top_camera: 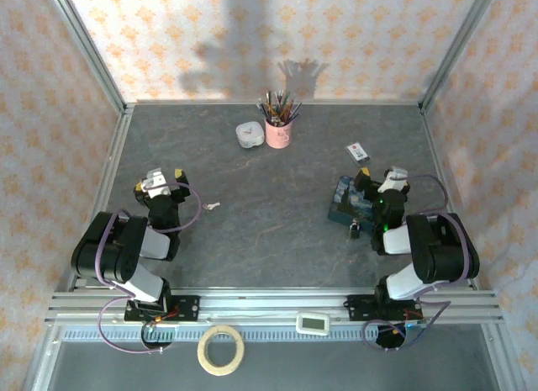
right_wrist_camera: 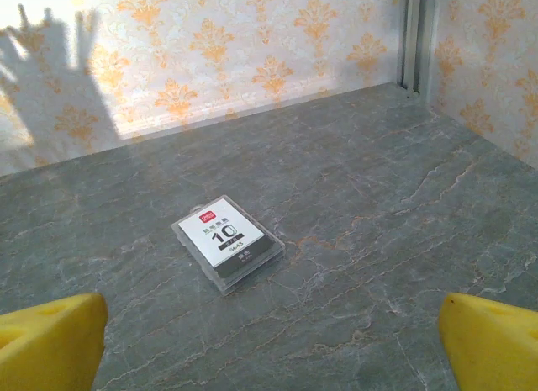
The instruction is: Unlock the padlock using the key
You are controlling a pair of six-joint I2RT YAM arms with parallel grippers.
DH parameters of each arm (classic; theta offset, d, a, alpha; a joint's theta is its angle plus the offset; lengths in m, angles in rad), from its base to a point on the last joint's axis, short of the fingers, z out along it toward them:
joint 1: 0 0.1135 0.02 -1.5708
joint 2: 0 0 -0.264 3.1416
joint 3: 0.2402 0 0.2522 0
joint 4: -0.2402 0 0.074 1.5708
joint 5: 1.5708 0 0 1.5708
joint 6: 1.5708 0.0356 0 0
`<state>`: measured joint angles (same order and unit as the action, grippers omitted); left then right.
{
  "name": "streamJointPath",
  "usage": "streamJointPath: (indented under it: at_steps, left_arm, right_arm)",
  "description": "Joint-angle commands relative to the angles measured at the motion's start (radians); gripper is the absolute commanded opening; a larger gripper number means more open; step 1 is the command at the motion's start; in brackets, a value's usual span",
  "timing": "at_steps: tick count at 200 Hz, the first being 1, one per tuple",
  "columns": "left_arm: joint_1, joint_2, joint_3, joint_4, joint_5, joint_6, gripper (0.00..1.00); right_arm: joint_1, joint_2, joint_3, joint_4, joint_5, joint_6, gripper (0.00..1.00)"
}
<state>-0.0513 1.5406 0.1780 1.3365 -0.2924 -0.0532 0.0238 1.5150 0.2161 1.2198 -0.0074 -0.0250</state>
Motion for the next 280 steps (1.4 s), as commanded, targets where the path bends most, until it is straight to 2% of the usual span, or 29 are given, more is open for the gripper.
streamJointPath:
  at_steps: [1, 251, 263, 280]
  left_arm:
    - [0.009, 0.003, 0.014, 0.040, 0.004, 0.007, 1.00]
    - [0.010, 0.002, 0.014, 0.041, 0.003, 0.004, 0.99]
    - [0.000, -0.002, 0.007, 0.057, -0.035, 0.005, 0.99]
    - [-0.011, -0.038, -0.011, 0.056, -0.034, 0.015, 0.99]
  right_arm:
    - [0.008, 0.004, 0.016, 0.013, 0.000, -0.013, 1.00]
    - [0.007, 0.002, 0.014, 0.017, 0.000, -0.014, 1.00]
    - [0.008, -0.028, 0.027, -0.030, -0.006, -0.018, 1.00]
    - [0.015, -0.125, 0.080, -0.199, 0.038, -0.010, 1.00]
